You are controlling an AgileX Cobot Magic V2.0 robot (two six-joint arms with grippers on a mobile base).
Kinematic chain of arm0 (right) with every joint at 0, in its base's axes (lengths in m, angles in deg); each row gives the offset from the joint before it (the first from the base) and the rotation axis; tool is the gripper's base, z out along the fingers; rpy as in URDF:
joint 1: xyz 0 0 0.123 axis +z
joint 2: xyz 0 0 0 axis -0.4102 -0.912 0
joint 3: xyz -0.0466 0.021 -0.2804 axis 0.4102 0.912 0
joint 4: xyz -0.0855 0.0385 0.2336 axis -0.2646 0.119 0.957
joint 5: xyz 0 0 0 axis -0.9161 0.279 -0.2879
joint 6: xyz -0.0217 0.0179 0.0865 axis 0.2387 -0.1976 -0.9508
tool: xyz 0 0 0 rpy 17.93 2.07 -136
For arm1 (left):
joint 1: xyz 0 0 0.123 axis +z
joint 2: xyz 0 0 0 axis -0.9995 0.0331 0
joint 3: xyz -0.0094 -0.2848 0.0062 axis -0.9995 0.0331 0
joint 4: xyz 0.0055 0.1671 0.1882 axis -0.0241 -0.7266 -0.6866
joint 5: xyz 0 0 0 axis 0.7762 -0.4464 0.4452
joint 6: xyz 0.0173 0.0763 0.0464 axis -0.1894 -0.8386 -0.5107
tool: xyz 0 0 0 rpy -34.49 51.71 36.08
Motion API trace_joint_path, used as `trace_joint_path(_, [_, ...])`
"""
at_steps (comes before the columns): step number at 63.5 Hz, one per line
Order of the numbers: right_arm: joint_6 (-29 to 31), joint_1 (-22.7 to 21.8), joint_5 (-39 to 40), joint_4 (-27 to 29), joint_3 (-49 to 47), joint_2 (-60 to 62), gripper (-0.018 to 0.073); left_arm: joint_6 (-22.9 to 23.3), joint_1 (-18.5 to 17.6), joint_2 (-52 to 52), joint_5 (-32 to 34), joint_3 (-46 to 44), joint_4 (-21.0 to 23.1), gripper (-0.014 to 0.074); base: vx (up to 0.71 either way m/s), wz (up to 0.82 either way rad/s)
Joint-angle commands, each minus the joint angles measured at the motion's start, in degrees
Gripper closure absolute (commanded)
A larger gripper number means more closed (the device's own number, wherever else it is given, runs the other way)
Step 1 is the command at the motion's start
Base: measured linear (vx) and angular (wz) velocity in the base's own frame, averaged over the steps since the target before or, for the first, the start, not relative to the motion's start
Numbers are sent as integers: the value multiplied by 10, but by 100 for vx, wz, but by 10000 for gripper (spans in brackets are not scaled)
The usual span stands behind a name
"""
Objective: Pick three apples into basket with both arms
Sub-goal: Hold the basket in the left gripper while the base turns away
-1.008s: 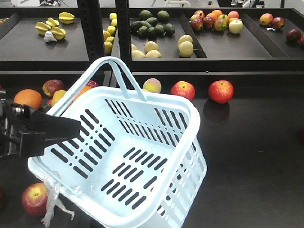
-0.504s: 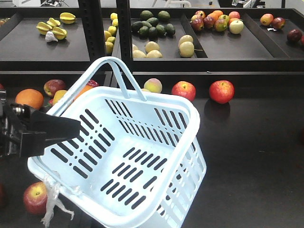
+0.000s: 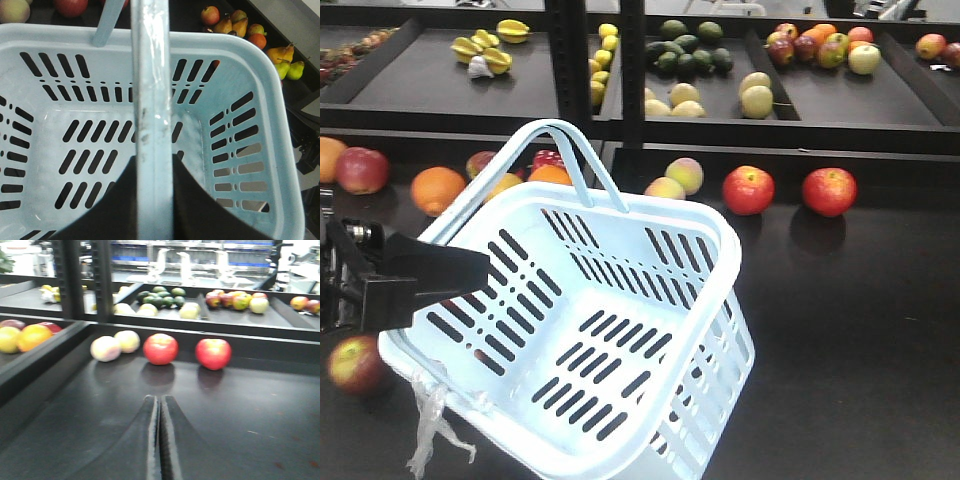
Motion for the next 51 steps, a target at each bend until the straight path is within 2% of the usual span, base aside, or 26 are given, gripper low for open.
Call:
trace_joint_path(1, [4,-5,40,-6,7,6,561,0,-3,-8,41,-19,33,603,-9,28])
trace_joint_path(51, [4,-5,40,-6,7,6,561,0,-3,-8,41,-19,33,603,-11,42])
